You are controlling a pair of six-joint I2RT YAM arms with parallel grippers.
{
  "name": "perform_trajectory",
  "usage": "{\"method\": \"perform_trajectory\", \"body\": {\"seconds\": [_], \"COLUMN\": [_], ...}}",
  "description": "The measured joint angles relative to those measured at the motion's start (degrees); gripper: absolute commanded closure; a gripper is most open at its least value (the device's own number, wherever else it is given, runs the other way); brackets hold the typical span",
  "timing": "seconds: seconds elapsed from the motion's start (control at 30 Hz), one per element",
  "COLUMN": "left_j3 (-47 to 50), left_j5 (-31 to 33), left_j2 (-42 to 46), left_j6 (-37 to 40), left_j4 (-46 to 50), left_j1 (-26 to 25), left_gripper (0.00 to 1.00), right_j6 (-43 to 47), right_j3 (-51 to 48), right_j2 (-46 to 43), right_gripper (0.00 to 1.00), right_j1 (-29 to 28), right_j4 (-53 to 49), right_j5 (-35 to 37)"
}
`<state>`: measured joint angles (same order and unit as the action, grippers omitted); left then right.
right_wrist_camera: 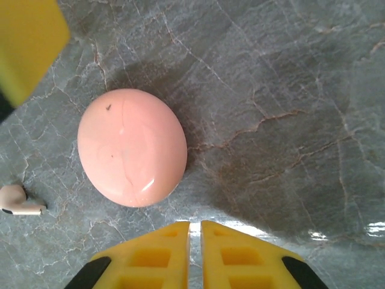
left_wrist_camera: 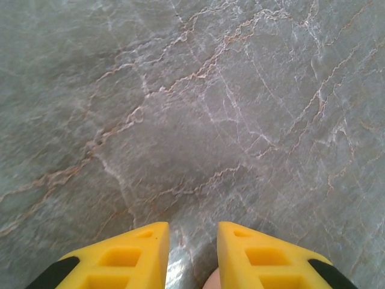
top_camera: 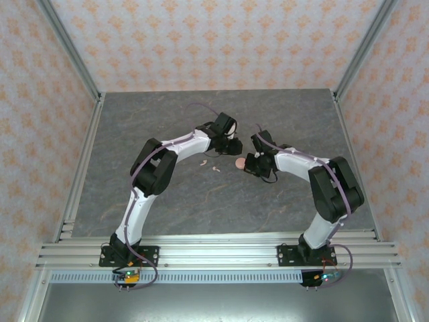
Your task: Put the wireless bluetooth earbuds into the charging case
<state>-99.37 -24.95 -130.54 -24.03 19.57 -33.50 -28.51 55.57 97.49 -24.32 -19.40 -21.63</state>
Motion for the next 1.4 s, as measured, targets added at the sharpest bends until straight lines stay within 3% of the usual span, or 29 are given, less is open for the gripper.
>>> {"method": "perform_trajectory", "body": {"seconds": [0.47, 1.4], "left_j3": [-1.88, 9.79], "left_j5": [1.64, 2.36], "left_j2": [-1.11, 5.64], "left_j6": [0.26, 1.33], "left_j4": [5.25, 2.67], "left_j1": [-1.55, -1.29], "left_gripper": [0.85, 0.84], "right_j6": [0.00, 2.40], "right_j3": [2.69, 8.46], "right_j2": [3.54, 7.91], "right_gripper": [0.87, 0.85], "right_j1": [0.00, 0.79], "right_j4": [-0.02, -2.73], "right_j5": [2.58, 5.35]}}
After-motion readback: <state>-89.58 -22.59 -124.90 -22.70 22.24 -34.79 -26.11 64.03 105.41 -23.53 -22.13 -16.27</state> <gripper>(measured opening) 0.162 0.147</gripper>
